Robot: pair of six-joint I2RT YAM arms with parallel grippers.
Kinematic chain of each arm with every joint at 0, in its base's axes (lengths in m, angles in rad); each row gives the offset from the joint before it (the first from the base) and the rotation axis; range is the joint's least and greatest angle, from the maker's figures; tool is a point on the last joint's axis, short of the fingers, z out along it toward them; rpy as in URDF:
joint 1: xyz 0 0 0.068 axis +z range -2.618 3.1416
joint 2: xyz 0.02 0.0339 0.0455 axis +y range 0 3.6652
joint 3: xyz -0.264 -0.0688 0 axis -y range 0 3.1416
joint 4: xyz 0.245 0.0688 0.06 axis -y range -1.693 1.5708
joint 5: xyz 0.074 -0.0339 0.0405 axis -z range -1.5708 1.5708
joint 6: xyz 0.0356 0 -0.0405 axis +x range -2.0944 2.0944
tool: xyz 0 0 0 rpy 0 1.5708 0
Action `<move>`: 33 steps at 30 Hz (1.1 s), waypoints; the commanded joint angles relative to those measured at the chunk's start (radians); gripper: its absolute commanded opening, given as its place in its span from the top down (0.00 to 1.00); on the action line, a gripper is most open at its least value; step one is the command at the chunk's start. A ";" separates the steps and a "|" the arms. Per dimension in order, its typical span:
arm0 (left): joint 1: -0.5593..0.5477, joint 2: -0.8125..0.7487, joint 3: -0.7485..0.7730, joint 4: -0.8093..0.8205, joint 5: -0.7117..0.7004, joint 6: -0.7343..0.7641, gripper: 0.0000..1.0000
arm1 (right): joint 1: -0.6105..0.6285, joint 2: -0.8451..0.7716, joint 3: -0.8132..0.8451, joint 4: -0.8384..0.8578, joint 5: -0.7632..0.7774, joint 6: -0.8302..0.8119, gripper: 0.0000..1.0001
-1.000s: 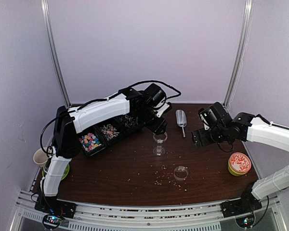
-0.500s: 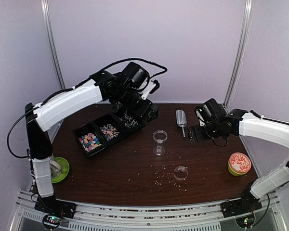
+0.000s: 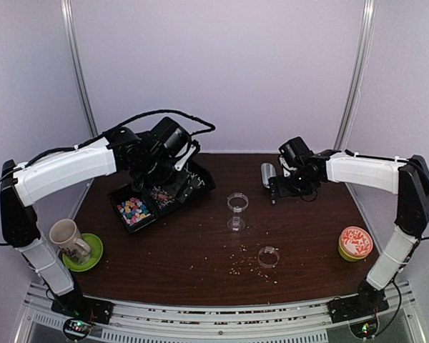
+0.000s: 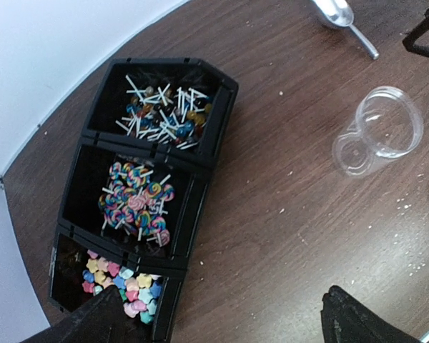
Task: Pack the candies
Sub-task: Pick up the spatula from the center of the board.
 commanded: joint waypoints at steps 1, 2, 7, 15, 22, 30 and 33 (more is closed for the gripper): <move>0.047 -0.091 -0.102 0.062 -0.021 -0.045 0.02 | -0.030 0.110 0.109 -0.019 -0.033 -0.012 0.13; 0.058 -0.109 -0.128 0.067 -0.014 -0.047 0.02 | -0.035 0.142 0.136 -0.028 -0.038 -0.015 0.15; 0.117 -0.205 -0.224 0.085 0.001 -0.034 0.02 | -0.060 0.279 0.272 -0.099 -0.047 -0.015 0.22; 0.185 -0.339 -0.329 0.141 0.018 0.034 0.02 | -0.091 0.430 0.430 -0.192 -0.051 0.013 0.35; 0.245 -0.401 -0.416 0.212 0.036 0.071 0.02 | -0.101 0.505 0.513 -0.248 -0.063 0.030 0.44; 0.287 -0.413 -0.488 0.291 0.079 0.075 0.02 | -0.103 0.574 0.566 -0.307 -0.076 0.032 0.54; 0.304 -0.411 -0.500 0.305 0.096 0.068 0.02 | -0.103 0.582 0.565 -0.310 -0.086 0.035 0.62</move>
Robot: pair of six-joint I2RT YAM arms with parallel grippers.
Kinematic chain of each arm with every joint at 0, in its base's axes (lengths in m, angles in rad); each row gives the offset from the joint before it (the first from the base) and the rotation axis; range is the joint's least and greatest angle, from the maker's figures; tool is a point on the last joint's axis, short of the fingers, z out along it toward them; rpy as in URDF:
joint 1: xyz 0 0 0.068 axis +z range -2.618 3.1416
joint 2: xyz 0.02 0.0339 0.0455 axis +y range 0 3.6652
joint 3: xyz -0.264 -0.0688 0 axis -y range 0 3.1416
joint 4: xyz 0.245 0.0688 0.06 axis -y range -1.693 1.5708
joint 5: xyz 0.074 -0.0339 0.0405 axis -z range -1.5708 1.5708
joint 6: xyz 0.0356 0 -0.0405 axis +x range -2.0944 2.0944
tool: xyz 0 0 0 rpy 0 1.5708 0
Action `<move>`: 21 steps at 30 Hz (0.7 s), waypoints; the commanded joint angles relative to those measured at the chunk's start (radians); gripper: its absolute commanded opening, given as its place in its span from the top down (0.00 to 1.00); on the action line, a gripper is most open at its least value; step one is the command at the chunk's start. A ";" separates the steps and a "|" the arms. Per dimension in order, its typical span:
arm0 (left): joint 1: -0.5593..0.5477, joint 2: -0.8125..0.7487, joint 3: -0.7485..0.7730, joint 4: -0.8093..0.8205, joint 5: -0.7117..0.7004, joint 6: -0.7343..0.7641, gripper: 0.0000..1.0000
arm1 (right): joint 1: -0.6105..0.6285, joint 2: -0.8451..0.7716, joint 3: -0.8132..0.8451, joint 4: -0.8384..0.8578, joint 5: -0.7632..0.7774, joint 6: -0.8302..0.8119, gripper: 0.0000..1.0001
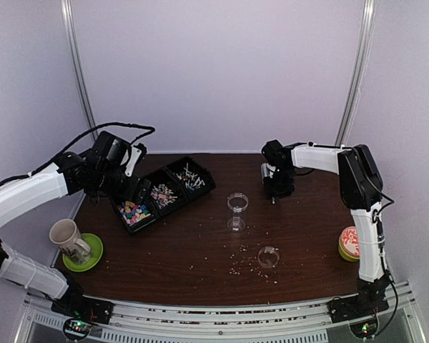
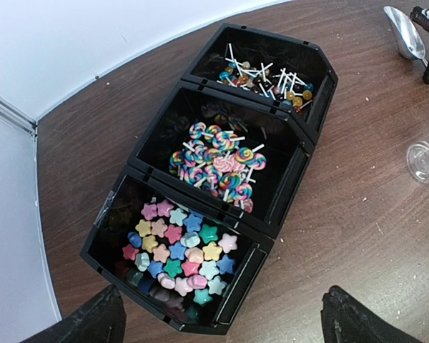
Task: Pack the candies
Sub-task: Pick up the spatula from the center of the board.
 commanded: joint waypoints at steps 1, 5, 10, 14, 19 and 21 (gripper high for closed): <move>0.028 -0.017 -0.020 0.082 0.044 0.006 0.02 | -0.005 0.020 0.023 -0.035 -0.016 0.009 0.63; 0.033 -0.011 -0.022 0.086 0.061 0.001 0.02 | -0.005 0.012 0.008 -0.031 -0.019 0.008 0.77; 0.042 -0.012 -0.024 0.088 0.063 -0.006 0.02 | -0.004 -0.023 -0.035 0.004 -0.019 0.001 0.85; 0.043 -0.011 -0.025 0.090 0.063 -0.010 0.02 | -0.003 -0.062 -0.066 0.020 -0.017 -0.015 0.95; 0.044 -0.012 -0.028 0.092 0.064 -0.008 0.02 | 0.003 -0.137 -0.124 0.047 -0.001 -0.033 1.00; 0.043 -0.018 -0.032 0.095 0.062 -0.004 0.02 | 0.009 -0.175 -0.149 0.057 0.015 -0.039 1.00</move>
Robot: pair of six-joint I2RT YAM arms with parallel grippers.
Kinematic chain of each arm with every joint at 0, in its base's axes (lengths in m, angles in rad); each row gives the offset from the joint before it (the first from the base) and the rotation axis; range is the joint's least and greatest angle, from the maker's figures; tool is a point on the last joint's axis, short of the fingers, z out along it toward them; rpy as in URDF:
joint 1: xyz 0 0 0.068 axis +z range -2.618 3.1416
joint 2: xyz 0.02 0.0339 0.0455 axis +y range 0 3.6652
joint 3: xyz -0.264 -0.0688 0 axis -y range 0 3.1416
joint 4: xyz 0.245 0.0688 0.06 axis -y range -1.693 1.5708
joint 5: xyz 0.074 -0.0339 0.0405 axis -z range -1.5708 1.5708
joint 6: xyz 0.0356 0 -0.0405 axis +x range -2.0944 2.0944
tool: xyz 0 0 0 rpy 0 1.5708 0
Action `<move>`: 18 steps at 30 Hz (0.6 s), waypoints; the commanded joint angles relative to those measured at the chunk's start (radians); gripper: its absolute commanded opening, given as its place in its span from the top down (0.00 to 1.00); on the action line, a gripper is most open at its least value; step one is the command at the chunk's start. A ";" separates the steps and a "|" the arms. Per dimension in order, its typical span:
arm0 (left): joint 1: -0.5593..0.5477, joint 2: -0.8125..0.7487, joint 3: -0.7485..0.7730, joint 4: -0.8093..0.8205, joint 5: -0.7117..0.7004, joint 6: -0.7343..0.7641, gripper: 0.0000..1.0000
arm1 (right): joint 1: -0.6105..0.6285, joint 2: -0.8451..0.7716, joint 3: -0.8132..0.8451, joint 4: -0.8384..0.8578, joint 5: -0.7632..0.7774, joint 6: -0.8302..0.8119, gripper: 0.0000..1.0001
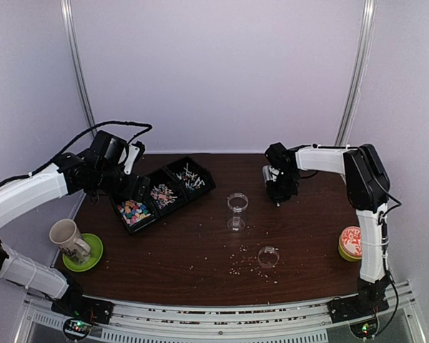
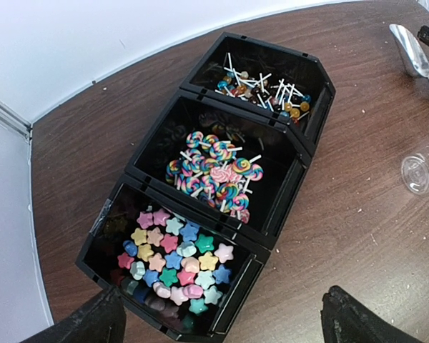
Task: Pack the candies
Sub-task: Pick up the spatula from the center of the board.
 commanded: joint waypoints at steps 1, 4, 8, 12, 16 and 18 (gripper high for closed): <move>0.007 -0.023 -0.017 0.047 0.015 -0.001 0.02 | 0.013 -0.123 -0.050 0.031 0.050 -0.024 1.00; 0.006 -0.033 -0.022 0.055 0.030 0.005 0.02 | 0.036 -0.186 -0.074 0.032 0.089 -0.051 1.00; 0.008 -0.039 -0.023 0.062 0.077 0.014 0.02 | 0.082 -0.271 -0.109 0.034 0.170 -0.085 1.00; 0.007 -0.052 -0.029 0.074 0.139 0.026 0.02 | 0.145 -0.354 -0.147 0.044 0.238 -0.126 1.00; 0.007 -0.068 -0.035 0.096 0.200 0.038 0.02 | 0.220 -0.443 -0.197 0.073 0.293 -0.181 1.00; 0.007 -0.077 -0.042 0.110 0.237 0.044 0.02 | 0.259 -0.480 -0.214 0.081 0.324 -0.206 1.00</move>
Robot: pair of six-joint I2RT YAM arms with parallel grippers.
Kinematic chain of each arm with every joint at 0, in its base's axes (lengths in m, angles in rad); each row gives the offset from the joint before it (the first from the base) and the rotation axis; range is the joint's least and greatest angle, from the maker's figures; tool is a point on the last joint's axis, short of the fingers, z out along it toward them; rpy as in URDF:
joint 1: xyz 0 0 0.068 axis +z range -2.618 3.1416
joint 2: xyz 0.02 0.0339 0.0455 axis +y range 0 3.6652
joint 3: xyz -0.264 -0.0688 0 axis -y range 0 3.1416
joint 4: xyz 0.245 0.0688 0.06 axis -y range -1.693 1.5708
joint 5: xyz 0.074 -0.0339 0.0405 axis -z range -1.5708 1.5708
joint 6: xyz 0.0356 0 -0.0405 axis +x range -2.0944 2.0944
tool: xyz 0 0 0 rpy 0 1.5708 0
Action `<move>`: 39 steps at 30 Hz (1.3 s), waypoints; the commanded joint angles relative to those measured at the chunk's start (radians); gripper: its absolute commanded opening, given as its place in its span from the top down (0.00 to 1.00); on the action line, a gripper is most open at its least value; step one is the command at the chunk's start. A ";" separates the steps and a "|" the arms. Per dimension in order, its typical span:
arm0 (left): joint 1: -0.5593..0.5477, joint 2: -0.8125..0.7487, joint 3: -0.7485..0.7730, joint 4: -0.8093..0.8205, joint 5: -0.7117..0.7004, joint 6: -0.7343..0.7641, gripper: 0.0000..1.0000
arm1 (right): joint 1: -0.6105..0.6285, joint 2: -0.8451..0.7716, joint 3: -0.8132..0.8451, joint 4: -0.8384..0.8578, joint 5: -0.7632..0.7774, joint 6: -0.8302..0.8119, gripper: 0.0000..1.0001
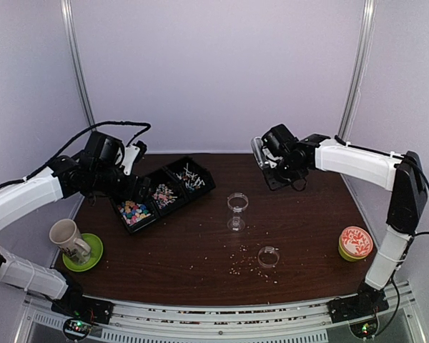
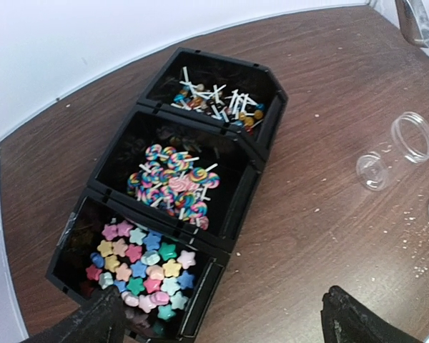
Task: Pack the candies
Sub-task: Pick up the spatula from the center of the board, then pass from the right arm to the left
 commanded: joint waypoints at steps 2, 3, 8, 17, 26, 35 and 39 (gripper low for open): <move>0.006 -0.039 -0.018 0.086 0.142 0.034 0.02 | 0.095 -0.100 -0.048 0.038 0.139 -0.091 1.00; 0.007 -0.045 -0.021 0.090 0.160 0.038 0.02 | 0.115 -0.113 -0.054 0.040 0.160 -0.101 1.00; 0.007 -0.058 -0.035 0.107 0.240 0.059 0.03 | 0.217 -0.175 -0.096 0.074 0.227 -0.180 1.00; 0.006 -0.052 -0.037 0.118 0.392 0.089 0.07 | 0.428 -0.171 -0.108 0.116 0.433 -0.351 1.00; 0.006 -0.056 -0.045 0.145 0.549 0.097 0.09 | 0.542 -0.091 -0.071 0.122 0.576 -0.424 1.00; 0.007 -0.047 -0.049 0.161 0.645 0.097 0.15 | 0.625 -0.099 -0.115 0.233 0.590 -0.524 1.00; 0.006 -0.042 -0.048 0.163 0.666 0.096 0.18 | 0.654 -0.084 -0.110 0.249 0.585 -0.552 1.00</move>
